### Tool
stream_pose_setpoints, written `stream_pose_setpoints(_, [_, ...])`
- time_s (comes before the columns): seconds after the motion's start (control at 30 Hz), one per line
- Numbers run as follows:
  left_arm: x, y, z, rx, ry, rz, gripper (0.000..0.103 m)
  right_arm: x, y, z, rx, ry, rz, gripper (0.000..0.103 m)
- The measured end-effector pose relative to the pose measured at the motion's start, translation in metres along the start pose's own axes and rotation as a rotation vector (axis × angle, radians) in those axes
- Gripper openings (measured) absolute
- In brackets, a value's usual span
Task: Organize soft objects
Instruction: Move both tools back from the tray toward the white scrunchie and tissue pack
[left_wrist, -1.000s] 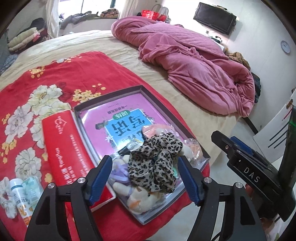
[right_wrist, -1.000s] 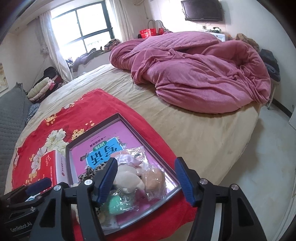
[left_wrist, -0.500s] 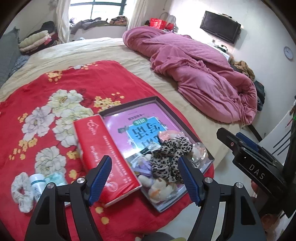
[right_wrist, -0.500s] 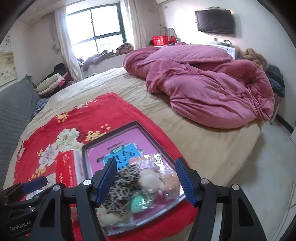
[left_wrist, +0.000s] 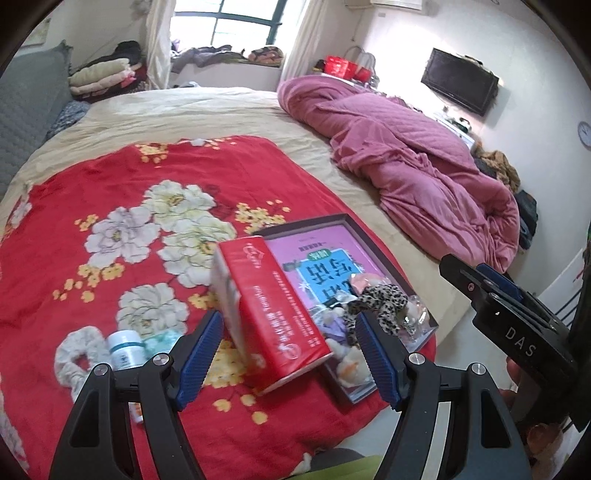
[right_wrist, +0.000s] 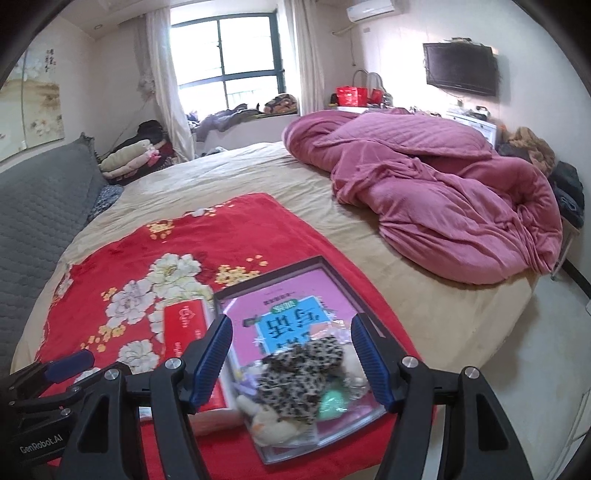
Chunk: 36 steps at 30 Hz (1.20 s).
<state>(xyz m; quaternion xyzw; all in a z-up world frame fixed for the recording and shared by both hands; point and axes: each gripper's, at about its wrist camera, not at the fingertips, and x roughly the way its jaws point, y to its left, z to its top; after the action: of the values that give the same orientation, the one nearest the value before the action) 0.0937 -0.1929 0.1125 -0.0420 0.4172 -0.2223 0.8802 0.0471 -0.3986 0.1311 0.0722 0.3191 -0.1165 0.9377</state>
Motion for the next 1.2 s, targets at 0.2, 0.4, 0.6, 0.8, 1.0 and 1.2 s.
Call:
stream_pose_setpoints(0.2, [-0.020,0.029,-0.006,-0.044,-0.017,0.012,0.076,-0.007,0.030,0.001,-0.040,-0.004,0.023,0.066])
stream_pose_setpoints(0.4, [-0.042,0.067,-0.011,-0.103,-0.045,0.047,0.076,-0.015,0.058,0.001,-0.079,-0.011,0.040,0.067])
stream_pose_setpoints(0.6, [-0.066,0.114,-0.019,-0.169,-0.067,0.106,0.076,-0.022,0.087,-0.001,-0.126,-0.010,0.071,0.067])
stream_pose_setpoints(0.8, [-0.084,0.154,-0.034,-0.228,-0.066,0.157,0.077,-0.024,0.120,-0.007,-0.175,0.000,0.112,0.067])
stream_pose_setpoints(1.0, [-0.091,0.179,-0.050,-0.255,-0.050,0.187,0.077,-0.025,0.150,-0.016,-0.218,0.021,0.151,0.067])
stream_pose_setpoints(1.2, [-0.093,0.193,-0.063,-0.275,-0.034,0.199,0.077,-0.024,0.168,-0.022,-0.256,0.037,0.158,0.067])
